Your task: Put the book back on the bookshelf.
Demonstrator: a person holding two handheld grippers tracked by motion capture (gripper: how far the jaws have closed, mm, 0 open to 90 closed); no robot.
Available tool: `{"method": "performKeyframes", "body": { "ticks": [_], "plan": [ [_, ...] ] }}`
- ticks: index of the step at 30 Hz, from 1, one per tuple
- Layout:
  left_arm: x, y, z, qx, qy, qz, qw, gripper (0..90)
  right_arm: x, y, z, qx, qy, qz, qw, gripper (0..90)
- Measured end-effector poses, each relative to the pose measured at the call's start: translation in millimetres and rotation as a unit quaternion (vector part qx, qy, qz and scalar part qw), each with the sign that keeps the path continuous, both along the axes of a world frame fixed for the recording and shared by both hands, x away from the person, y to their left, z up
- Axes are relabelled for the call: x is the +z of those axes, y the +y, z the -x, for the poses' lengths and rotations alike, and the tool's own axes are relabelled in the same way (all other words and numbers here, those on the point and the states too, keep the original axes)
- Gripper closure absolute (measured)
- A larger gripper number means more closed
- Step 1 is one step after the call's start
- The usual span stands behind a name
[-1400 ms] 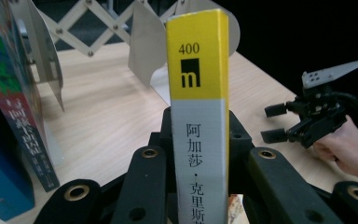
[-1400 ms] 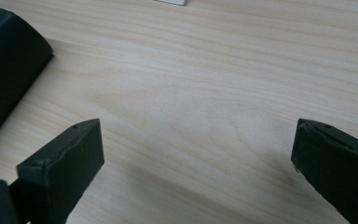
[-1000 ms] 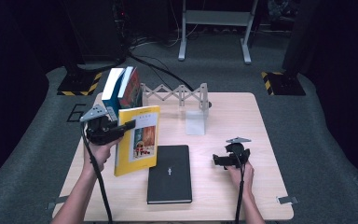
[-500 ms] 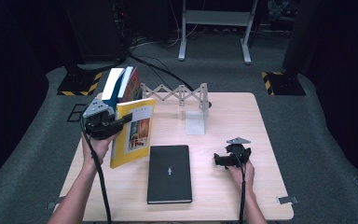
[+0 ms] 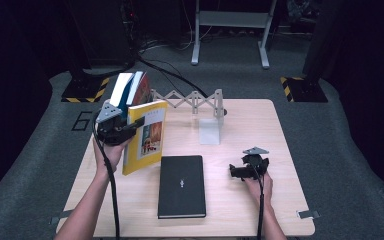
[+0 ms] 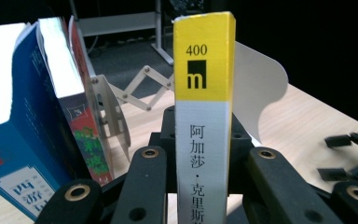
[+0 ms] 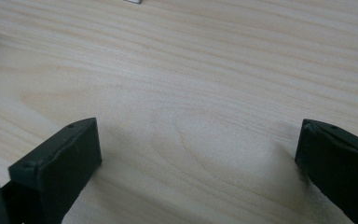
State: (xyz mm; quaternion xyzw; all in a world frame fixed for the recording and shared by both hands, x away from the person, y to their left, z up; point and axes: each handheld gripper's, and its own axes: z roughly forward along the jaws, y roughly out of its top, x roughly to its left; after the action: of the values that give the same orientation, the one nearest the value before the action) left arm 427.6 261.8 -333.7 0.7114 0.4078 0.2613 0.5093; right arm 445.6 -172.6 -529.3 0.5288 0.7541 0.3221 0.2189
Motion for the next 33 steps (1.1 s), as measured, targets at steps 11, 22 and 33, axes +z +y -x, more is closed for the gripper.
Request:
{"method": "performKeyframes", "body": {
  "ticks": [11, 22, 33],
  "plan": [
    [-4.4, -13.2, -14.9, 0.02, -0.025, -0.007, 0.9995, 76.0, 0.1, 0.8, 0.6, 0.001, -0.002, -0.001, 1.0, 0.3],
    [-6.2, -29.1, -36.9, 0.027, -0.043, -0.009, 0.9987, 76.0, 0.0, 0.5, 0.6, 0.008, -0.005, 0.0, 1.0, 1.1],
    [-26.2, -36.6, -60.4, 0.039, -0.061, 0.009, 0.9973, 75.9, 0.0, 0.5, 0.6, 0.009, -0.006, 0.0, 0.9999, 1.2]
  ]
}}
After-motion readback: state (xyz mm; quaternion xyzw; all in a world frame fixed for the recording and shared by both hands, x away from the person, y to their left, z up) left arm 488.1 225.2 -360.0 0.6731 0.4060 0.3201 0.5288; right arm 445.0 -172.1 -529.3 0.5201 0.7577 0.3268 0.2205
